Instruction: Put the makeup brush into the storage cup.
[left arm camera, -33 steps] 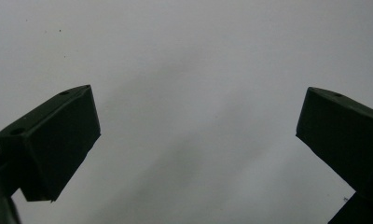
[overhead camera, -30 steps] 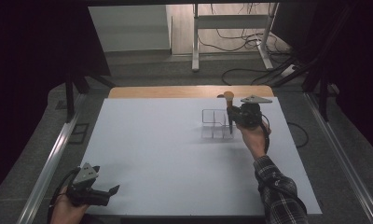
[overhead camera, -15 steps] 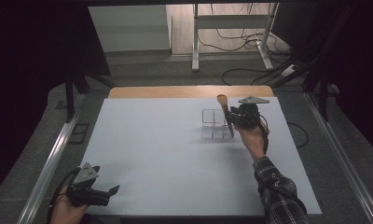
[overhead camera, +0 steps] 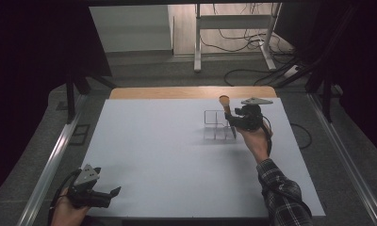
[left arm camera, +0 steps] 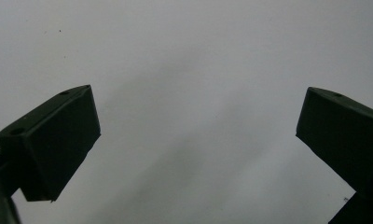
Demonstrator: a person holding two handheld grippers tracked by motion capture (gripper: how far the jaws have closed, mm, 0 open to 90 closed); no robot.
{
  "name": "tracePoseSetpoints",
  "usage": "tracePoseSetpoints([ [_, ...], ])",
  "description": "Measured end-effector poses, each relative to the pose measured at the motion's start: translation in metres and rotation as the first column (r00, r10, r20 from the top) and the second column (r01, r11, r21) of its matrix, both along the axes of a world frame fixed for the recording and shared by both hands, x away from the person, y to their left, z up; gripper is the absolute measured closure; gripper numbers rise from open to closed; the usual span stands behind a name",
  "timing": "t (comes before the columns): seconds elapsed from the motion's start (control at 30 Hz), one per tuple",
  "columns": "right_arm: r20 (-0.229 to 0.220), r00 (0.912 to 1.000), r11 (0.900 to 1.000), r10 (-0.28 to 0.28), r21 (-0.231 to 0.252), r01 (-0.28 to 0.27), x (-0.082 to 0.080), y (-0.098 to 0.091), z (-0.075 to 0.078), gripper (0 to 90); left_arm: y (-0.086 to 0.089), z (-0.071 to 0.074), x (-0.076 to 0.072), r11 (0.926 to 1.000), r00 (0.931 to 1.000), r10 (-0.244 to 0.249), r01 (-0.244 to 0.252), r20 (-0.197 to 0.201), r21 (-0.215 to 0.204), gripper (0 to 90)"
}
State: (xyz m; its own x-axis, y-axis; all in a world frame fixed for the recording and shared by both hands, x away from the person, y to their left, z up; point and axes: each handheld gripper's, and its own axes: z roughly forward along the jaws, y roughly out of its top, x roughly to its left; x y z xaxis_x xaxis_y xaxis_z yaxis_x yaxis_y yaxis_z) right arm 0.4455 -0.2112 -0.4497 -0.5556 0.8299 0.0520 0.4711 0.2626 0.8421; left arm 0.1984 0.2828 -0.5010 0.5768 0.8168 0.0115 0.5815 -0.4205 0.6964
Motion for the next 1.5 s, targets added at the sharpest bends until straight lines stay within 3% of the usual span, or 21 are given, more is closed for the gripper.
tracePoseSetpoints([
  [0.57,-0.016,0.9995,0.9992,0.028,-0.026,-0.028,-0.003,0.002,0.005,30.2,0.000,0.000,0.000,1.0000,1.0000,0.004,-0.004,0.003,0.001,0.0],
  [1.23,-0.036,0.9979,0.9985,0.054,-0.009,-0.054,-0.010,-0.001,0.009,22.0,0.000,0.000,0.000,0.9999,1.0000,0.006,-0.006,0.001,-0.009,0.0],
  [1.5,-0.038,0.9972,0.9975,0.064,-0.028,-0.065,-0.016,0.002,0.011,18.7,0.000,0.001,0.000,0.9999,1.0000,0.006,-0.006,-0.001,-0.009,0.0],
])
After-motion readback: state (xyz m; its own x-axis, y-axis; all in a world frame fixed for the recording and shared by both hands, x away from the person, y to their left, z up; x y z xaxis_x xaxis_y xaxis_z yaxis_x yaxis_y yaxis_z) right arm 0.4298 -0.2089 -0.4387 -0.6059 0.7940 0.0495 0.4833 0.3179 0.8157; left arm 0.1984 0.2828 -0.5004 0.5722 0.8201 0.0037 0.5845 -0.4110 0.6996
